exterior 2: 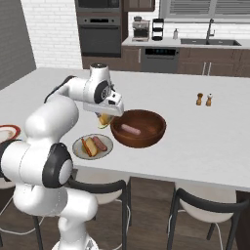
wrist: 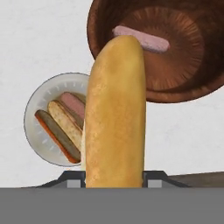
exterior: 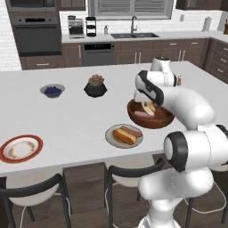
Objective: Place one bun and one sausage from the bowl on each plate.
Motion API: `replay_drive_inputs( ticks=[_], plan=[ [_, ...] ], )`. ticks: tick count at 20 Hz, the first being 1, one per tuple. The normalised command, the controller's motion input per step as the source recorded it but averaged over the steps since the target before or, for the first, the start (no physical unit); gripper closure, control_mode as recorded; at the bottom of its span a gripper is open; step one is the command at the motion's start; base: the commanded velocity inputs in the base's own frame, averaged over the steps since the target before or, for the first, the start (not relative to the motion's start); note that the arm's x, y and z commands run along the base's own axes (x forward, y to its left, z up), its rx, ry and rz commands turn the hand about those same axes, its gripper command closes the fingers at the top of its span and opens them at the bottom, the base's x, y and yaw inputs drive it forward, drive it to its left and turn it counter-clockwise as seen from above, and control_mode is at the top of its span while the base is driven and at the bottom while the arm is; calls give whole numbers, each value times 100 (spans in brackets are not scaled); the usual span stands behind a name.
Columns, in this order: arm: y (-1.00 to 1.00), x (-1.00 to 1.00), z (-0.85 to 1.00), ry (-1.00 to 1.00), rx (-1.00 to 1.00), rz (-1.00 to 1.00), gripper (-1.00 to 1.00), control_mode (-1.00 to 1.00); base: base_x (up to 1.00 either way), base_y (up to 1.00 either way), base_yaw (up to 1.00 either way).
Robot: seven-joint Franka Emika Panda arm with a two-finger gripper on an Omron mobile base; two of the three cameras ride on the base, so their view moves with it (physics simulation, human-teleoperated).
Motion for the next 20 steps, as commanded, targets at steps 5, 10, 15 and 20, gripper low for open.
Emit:
replay_drive_inputs(
  ticks=[5, 10, 15, 20],
  plan=[
    [3, -74, 6, -1, 0, 2, 100, -100, 0, 0, 0],
    [5, -26, 0, 0, 0, 5, 100, -100, 0, 0, 0],
    [10, -3, 0, 0, 0, 0, 100, 100, -6, 13, 0],
    [0, 0, 0, 0, 0, 0, 100, 100, -62, 99, 0]
  ],
)
